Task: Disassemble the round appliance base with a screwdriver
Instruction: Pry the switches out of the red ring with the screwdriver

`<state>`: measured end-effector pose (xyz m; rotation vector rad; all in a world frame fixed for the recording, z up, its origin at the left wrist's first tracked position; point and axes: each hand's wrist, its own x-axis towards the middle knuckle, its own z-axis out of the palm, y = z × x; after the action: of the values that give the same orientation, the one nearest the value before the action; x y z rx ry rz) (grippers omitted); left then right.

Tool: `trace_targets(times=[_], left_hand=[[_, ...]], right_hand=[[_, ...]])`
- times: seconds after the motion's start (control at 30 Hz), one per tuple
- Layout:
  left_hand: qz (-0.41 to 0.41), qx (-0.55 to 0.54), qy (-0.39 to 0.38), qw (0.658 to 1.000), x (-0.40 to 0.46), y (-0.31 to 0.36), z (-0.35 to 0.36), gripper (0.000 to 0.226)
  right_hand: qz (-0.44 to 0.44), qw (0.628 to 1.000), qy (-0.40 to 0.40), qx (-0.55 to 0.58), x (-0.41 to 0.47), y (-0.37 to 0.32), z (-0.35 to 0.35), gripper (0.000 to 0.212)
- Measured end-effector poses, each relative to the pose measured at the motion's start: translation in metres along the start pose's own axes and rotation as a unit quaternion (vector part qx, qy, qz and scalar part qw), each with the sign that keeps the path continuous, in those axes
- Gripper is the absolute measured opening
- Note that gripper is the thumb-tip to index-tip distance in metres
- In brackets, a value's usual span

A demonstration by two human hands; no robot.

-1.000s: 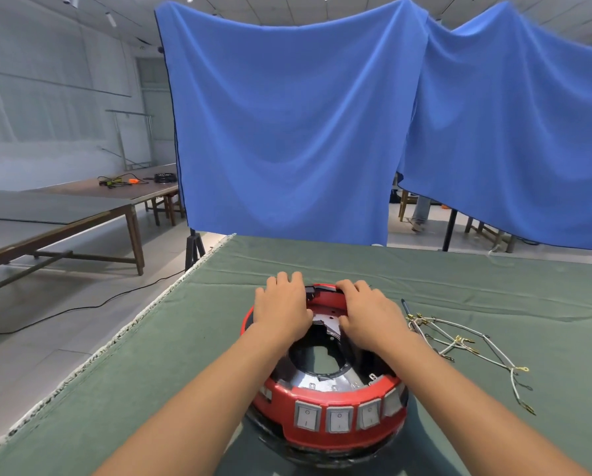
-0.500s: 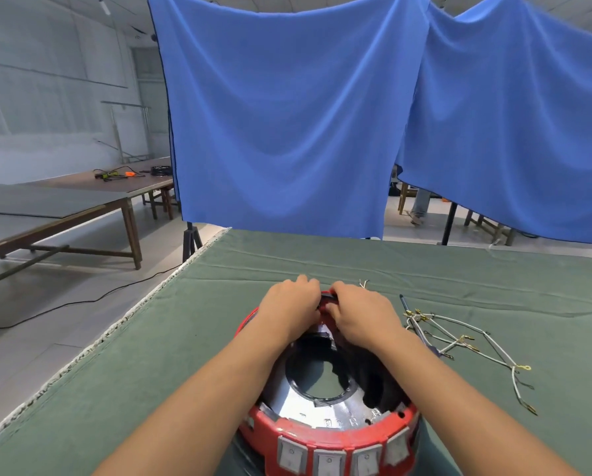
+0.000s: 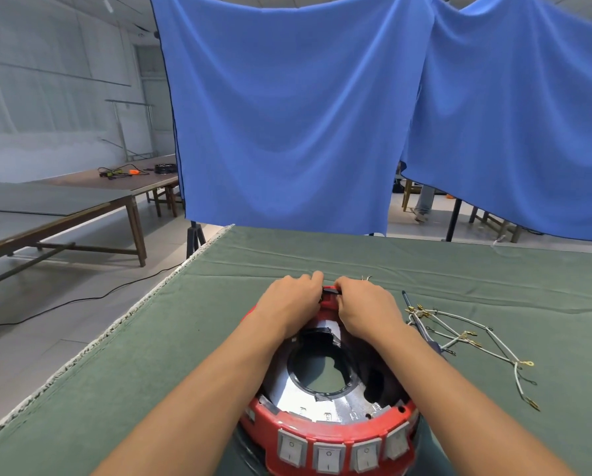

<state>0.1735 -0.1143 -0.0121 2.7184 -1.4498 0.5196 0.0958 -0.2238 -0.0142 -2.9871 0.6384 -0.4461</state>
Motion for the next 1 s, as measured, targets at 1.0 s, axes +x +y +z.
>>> trace_targets(times=[1.0], left_hand=[[-0.101, -0.238, 0.097, 0.961, 0.004, -0.010, -0.012, 0.017]], right_hand=[[-0.020, 1.000, -0.017, -0.004, -0.004, 0.004, 0.001, 0.018]])
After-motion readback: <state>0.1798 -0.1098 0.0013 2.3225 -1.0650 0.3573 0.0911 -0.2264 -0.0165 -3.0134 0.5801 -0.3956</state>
